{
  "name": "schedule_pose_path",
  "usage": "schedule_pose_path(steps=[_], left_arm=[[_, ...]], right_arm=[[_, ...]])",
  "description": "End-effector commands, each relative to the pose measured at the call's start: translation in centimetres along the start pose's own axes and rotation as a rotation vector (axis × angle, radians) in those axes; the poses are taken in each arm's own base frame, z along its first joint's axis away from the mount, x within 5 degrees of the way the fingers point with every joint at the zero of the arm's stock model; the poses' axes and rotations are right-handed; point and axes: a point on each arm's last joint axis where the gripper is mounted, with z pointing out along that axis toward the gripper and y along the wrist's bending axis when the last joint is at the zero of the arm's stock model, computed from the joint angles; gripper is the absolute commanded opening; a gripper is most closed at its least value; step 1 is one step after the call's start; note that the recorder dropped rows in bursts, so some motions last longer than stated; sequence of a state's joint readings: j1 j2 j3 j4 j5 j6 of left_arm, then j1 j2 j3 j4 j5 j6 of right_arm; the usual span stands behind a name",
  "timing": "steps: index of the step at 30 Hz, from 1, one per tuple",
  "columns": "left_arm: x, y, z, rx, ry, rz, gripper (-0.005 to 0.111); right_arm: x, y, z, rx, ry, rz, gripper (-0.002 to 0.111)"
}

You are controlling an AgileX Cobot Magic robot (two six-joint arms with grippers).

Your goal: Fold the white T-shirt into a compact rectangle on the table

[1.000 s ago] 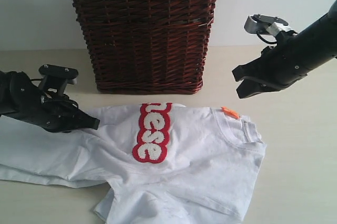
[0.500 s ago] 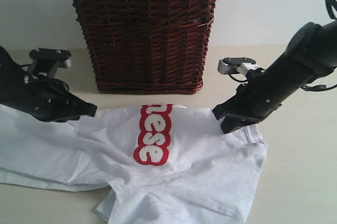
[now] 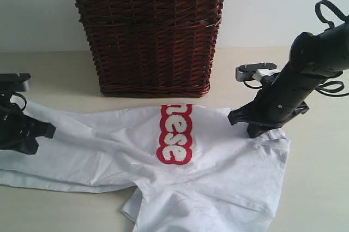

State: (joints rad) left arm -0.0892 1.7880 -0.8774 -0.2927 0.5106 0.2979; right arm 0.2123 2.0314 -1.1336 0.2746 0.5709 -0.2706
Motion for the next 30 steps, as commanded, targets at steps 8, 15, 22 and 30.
schedule_pose_path(steps=[8,15,22,30], left_arm=[[2.6,1.5,2.1,-0.095,0.289,-0.025,0.0],[3.1,1.3,1.2,-0.089,0.339,-0.014,0.0],[1.1,0.8,-2.6,-0.106,0.08,0.0,0.0],[0.3,0.5,-6.0,-0.118,-0.09,0.012,0.0]], right_arm=[[0.5,-1.1,1.0,0.057,0.026,-0.064,0.0],[0.4,-1.6,0.9,0.06,0.016,-0.044,0.0],[-1.3,-1.1,-0.9,0.024,-0.044,-0.042,0.001],[-2.1,0.9,-6.5,-0.09,-0.178,-0.077,0.023]])
